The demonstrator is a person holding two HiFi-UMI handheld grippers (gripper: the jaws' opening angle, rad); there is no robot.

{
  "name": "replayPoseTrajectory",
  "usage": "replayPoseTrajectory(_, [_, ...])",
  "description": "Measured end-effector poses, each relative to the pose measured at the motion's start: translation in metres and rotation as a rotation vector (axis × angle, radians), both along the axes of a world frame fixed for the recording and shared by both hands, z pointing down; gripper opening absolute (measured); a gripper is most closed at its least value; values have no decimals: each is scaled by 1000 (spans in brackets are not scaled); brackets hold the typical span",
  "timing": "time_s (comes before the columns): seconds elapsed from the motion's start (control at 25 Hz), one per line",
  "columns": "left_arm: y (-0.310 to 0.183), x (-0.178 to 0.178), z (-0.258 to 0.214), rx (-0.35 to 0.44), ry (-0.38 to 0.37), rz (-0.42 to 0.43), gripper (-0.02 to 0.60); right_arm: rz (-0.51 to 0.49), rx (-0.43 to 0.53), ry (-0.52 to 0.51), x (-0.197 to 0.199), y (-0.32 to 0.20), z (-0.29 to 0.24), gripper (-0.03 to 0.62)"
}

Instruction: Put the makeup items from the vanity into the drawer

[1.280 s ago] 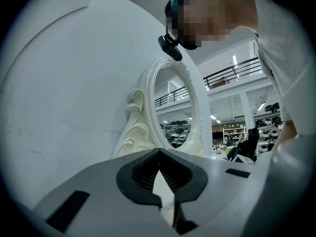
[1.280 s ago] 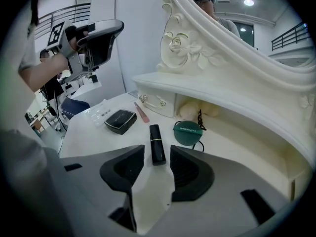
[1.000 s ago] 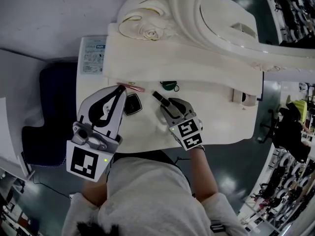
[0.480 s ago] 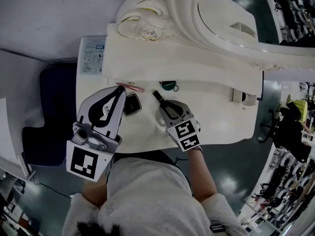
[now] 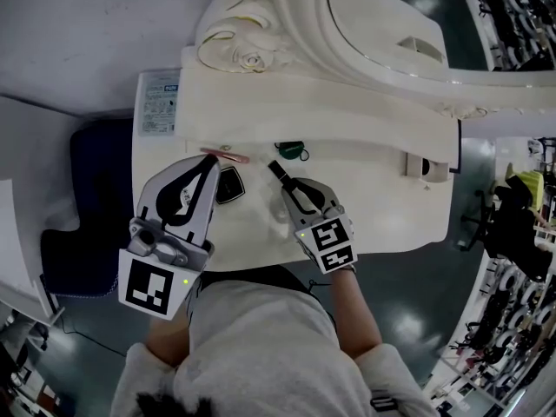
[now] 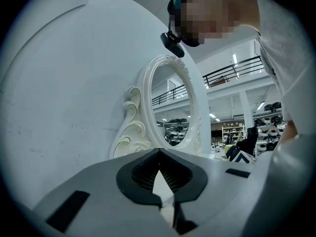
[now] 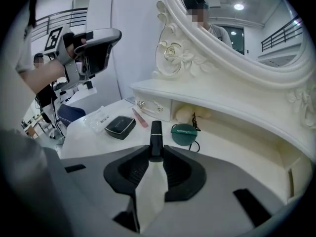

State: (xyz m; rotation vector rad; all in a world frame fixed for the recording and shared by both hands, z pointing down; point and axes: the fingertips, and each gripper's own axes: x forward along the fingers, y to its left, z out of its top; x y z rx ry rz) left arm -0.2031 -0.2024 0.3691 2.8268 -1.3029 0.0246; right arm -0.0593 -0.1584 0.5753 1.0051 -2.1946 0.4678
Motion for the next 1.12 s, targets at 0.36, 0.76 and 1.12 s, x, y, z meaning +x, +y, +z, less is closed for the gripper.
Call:
replayPoseTrajectory(0.36, [7,11,-3,-8,-32,12,14,32,100,-49,8,2,-37,94])
replayPoseTrajectory(0.76, [18,23,-7,-25,-66,39,15,89,230,-162,12,6,-82,94])
replayPoseTrajectory(1.12, [26,35,-20,-34,-52,49,15,136,324,-219,22,11,-121,94])
